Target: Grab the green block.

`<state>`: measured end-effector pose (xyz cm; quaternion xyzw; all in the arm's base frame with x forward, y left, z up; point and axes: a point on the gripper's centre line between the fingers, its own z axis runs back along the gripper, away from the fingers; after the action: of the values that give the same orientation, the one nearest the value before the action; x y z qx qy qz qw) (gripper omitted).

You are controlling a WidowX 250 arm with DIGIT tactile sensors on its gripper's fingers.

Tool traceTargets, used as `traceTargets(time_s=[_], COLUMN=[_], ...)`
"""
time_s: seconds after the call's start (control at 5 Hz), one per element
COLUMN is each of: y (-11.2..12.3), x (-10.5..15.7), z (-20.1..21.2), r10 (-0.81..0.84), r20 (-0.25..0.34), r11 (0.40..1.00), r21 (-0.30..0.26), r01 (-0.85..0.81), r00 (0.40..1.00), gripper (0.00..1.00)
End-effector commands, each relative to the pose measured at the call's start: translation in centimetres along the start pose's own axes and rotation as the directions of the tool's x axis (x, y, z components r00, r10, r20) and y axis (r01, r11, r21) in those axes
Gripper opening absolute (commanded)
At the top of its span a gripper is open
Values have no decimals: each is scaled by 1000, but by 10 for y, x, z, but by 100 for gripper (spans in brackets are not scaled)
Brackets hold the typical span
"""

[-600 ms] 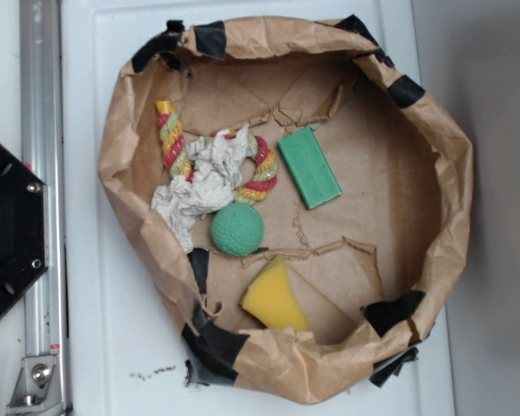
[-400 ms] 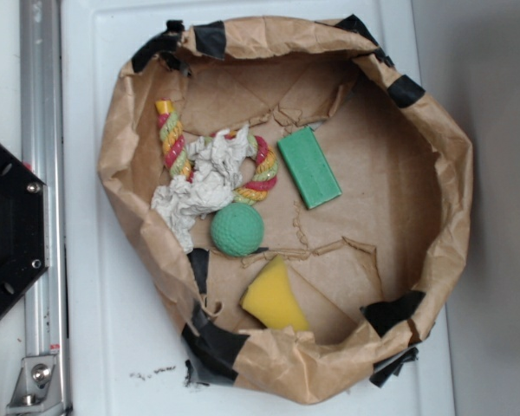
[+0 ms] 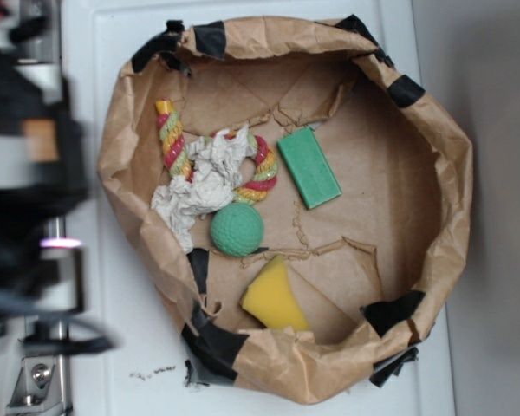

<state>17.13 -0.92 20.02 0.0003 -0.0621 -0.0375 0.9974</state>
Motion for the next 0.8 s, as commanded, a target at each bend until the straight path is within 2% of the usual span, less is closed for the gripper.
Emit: traceTargets(time_s=[0.0,0.2,0.4,0.6], y=[15,11,-4,14], x=[57,70,69,43], z=[-46,-72,-88,-97], r10=[-72,-150,-256,-264], r20=[6,34,33,7], r11=[997,989,965,959], r21=[28,4,-49,-106], r01=[72,150,258,263], r00=[997,988,966,964], gripper=[100,100,100,100])
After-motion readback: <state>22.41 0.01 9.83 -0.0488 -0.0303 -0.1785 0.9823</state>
